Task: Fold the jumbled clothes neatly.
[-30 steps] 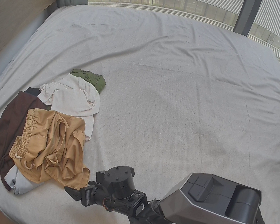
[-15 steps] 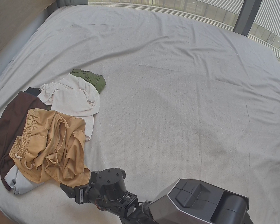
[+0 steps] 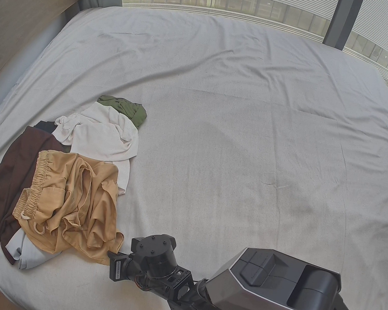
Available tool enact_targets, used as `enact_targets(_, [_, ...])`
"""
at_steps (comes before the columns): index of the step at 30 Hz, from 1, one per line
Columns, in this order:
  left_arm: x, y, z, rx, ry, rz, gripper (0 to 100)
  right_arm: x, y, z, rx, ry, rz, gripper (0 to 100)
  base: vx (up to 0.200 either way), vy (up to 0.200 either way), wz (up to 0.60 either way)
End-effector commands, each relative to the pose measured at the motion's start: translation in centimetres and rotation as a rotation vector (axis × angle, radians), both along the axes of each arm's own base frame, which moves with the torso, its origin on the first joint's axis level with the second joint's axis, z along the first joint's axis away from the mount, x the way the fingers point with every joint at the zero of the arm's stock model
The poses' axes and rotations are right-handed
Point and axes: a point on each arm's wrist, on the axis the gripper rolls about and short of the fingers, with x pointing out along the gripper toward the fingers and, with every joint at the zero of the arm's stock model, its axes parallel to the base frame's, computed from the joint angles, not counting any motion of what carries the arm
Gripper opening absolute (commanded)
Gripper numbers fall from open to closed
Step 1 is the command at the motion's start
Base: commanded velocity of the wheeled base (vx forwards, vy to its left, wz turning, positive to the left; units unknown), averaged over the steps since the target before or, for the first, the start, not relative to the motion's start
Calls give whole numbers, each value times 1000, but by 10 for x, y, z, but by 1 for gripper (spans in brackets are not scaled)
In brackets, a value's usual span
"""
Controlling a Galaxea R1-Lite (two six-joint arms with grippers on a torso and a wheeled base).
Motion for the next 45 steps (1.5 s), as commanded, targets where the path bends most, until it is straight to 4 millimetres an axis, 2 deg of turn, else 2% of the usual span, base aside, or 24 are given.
enact_targets(1, [0,0,-4,1,-3,0,100,-1,-5,3,-10,-1,-18,0,0,0,0])
enact_targets(9, [-1,0,-7,2,-6,-6,100,-13,-25,28,-41,3,-47,0,0,0,0])
enact_targets(16, [0,0,-9,4,-3,-21,100,-23,-40,29,-86,24,-54,0,0,0,0])
enact_targets(23, [-2,-1,-10,4,-14,-22,100,-25,-57,47,-95,19,-79,0,0,0,0])
enact_targets(29, [-1,-1,-12,4,-8,-22,100,-27,-69,49,-123,29,-100,0,0,0,0])
enact_targets(37, [0,-1,-14,4,-5,-22,100,-22,-103,41,-207,43,-163,0,0,0,0])
enact_targets(45, [0,-1,-14,5,-6,-33,100,-26,-121,58,-200,39,-189,0,0,0,0])
